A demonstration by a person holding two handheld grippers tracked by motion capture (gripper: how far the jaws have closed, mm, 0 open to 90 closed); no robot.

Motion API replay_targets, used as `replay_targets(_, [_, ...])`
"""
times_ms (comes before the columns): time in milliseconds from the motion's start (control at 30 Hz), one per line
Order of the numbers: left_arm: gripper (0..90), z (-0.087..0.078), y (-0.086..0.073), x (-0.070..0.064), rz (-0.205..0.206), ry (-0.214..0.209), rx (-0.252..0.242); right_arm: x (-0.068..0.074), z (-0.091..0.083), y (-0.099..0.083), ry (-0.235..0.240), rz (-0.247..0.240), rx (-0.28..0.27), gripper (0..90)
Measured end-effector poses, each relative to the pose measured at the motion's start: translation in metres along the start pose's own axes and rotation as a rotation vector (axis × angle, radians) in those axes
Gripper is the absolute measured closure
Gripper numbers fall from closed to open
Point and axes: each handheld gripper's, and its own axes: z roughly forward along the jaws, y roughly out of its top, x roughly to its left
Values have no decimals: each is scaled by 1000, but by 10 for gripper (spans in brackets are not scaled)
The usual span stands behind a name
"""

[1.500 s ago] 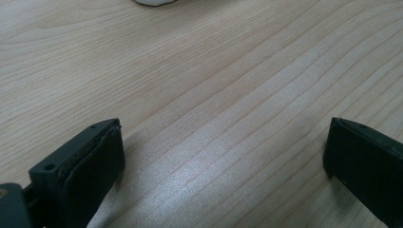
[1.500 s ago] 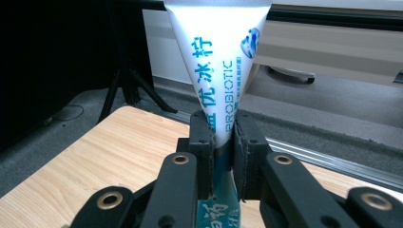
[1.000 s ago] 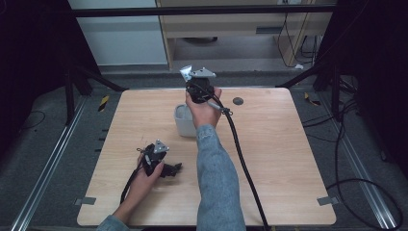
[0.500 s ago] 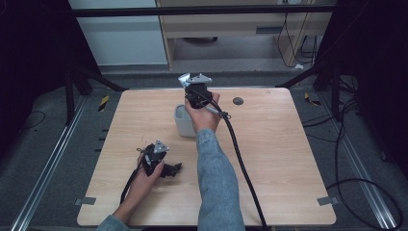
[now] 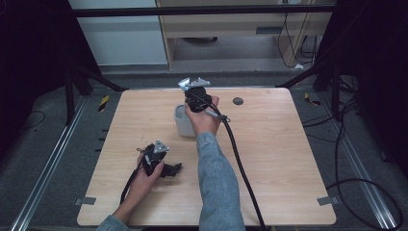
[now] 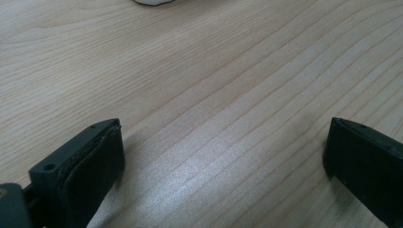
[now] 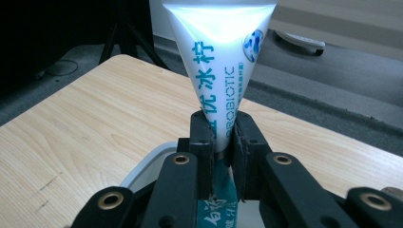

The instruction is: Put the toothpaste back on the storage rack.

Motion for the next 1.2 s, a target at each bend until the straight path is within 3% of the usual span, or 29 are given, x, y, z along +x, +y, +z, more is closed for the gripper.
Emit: replay_targets(1200, [0,0,0,0,-2,0,-2,7,3,-12,4,-31,81,805])
